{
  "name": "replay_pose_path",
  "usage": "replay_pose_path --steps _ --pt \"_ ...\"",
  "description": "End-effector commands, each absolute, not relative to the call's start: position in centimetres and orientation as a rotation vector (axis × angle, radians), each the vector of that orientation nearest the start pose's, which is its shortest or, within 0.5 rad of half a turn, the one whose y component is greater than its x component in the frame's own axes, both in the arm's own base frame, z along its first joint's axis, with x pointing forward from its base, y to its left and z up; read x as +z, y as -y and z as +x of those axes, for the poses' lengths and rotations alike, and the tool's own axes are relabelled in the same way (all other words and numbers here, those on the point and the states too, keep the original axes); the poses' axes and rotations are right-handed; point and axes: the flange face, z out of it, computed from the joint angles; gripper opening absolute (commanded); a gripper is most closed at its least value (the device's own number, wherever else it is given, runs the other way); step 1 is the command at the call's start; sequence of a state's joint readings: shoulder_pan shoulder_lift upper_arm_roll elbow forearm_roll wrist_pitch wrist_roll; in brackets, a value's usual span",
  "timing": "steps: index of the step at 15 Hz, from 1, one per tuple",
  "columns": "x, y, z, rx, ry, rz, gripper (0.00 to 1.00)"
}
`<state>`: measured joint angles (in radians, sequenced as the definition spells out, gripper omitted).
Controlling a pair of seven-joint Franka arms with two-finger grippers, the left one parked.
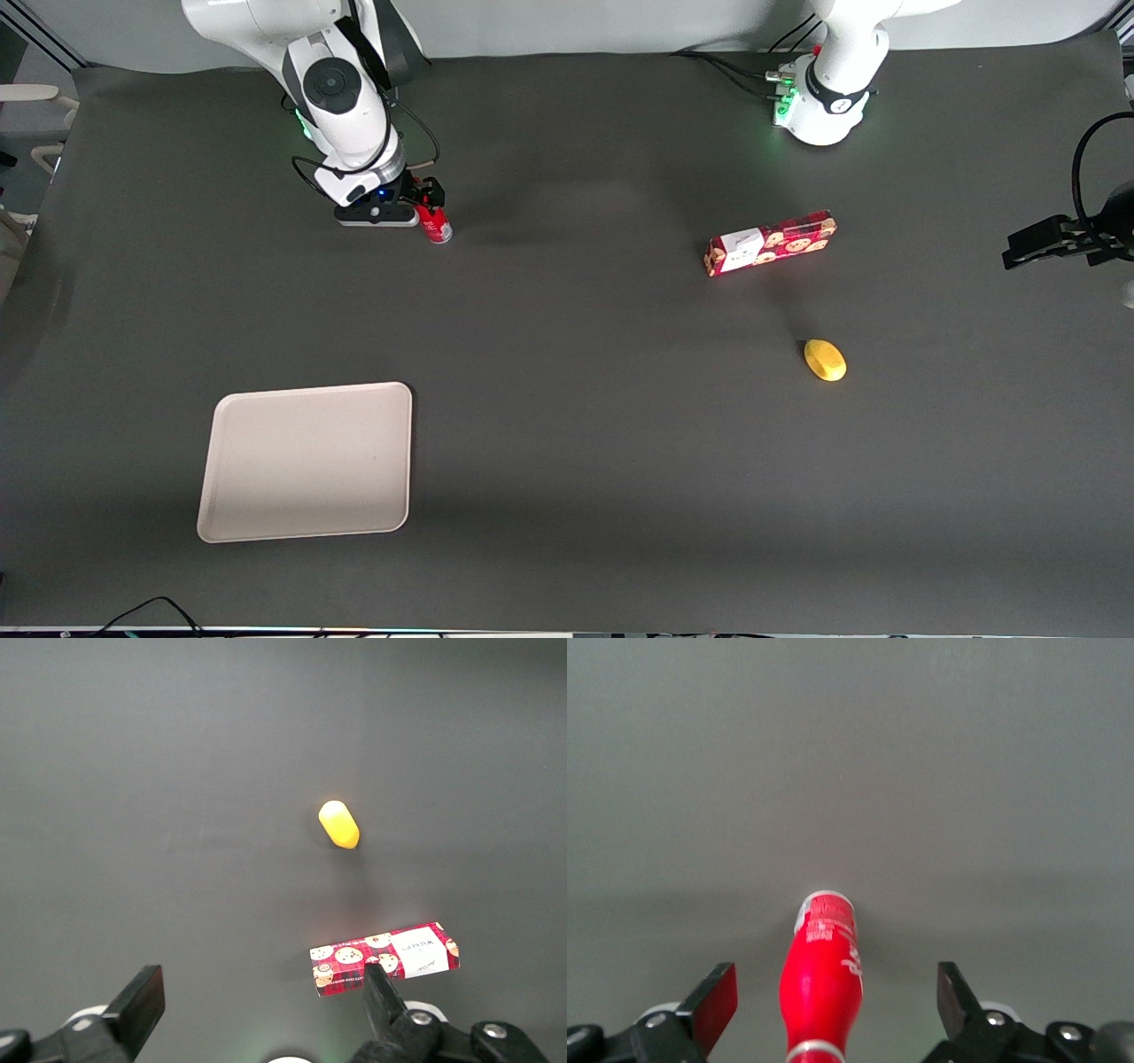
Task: Place coke bottle on tray
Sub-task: 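Lower the right gripper and close it around the bottle's neck, then lift the grasped bottle off the table with the right gripper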
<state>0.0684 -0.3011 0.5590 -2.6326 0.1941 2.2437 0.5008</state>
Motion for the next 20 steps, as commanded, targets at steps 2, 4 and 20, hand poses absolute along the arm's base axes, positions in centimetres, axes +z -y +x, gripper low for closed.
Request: replay_pose_path --steps 2,4,20 --pt "33.4 -23.1 30.0 0.183 -0.105 -3.231 1.00" --pt "33.2 -24.0 29.2 0.182 -0.096 -3.218 1.00" --pt "31.3 -24.0 28.2 0.153 -0.109 -3.201 0.16"
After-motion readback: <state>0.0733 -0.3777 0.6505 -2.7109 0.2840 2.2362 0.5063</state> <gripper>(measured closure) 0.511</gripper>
